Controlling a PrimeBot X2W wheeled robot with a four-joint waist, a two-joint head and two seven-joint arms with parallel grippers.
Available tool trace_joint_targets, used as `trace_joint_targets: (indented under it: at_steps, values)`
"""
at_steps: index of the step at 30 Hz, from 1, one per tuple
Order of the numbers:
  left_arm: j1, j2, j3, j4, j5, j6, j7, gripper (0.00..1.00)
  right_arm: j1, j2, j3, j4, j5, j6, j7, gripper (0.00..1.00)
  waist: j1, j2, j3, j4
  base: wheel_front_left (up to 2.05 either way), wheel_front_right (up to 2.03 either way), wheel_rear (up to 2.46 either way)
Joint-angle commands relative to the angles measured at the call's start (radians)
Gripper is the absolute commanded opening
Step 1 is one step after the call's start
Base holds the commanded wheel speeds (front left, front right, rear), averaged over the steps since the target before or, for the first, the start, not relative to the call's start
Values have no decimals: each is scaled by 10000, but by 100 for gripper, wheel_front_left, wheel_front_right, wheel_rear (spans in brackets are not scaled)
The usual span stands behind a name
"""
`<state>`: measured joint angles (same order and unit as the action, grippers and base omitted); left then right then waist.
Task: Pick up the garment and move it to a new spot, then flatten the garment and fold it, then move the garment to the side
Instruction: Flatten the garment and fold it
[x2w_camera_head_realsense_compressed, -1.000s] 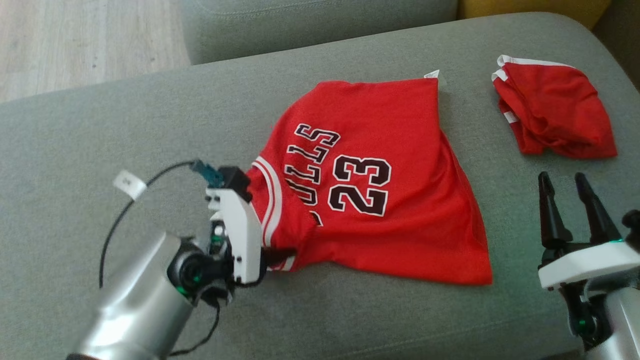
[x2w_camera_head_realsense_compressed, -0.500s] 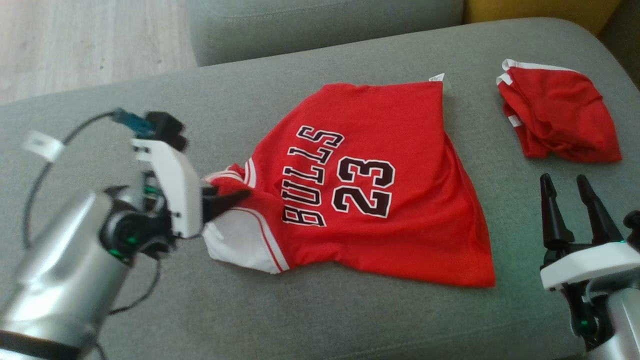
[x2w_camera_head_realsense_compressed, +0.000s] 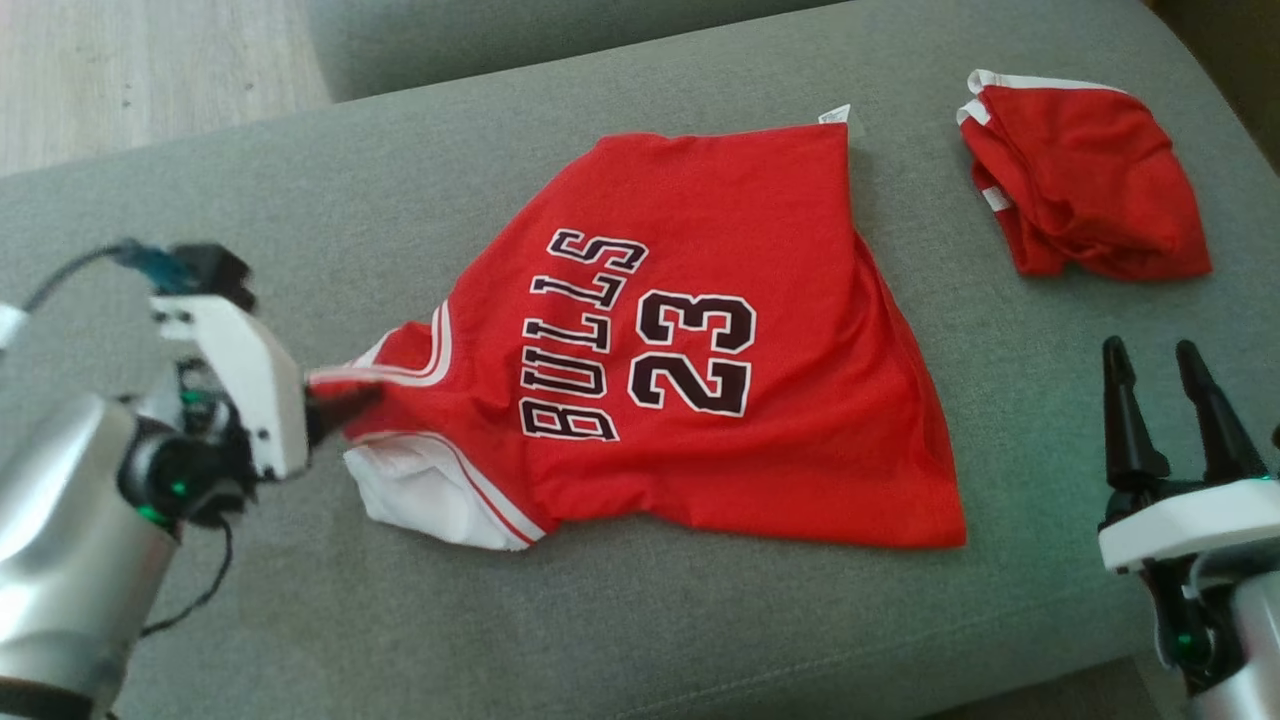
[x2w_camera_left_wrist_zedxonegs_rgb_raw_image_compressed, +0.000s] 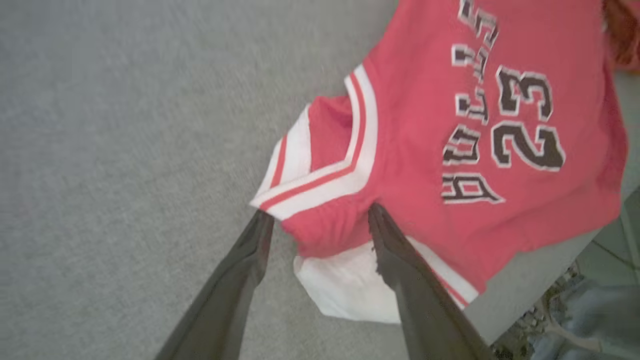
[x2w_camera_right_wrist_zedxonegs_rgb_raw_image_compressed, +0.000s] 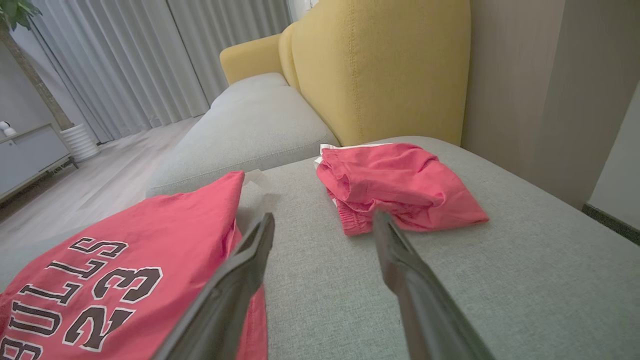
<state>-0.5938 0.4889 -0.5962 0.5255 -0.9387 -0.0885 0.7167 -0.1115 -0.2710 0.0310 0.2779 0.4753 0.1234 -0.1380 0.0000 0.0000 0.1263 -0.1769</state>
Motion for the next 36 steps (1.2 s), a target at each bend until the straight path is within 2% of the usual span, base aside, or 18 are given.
trace_joint_targets:
  at_steps: [1,6,15,22,27,35,36]
  values:
    - [-528,483,951,-412,-308,-83,-561,100,-311,-388,62,-268,86,73,-181,100,0,0,20,-16,0,0,0]
    - [-639,898,1035,-1153,-412,-161,-336,100,-177,-331,-100,-220,26,73,-209,100,0,0,-83,160,0,0,0]
    - [-148,1774,728,-2360,-141,250,586,100,-117,-243,-252,-288,-60,73,-113,100,0,0,-138,395,0,0,0]
    - [477,1336,94,-2059,-156,276,930,100,-298,-227,-77,-384,-9,73,-27,100,0,0,113,272,0,0,0]
    - [238,854,-19,-1514,-82,166,572,100,-444,-324,8,-374,59,73,-34,100,0,0,291,64,0,0,0]
    - [-366,549,-220,-433,292,105,312,100,-582,-391,127,-181,182,73,-134,100,0,0,440,-136,0,0,0]
    - [-409,507,-245,-310,279,90,351,93,-591,-396,131,-153,192,73,-145,100,0,0,440,-135,0,0,0]
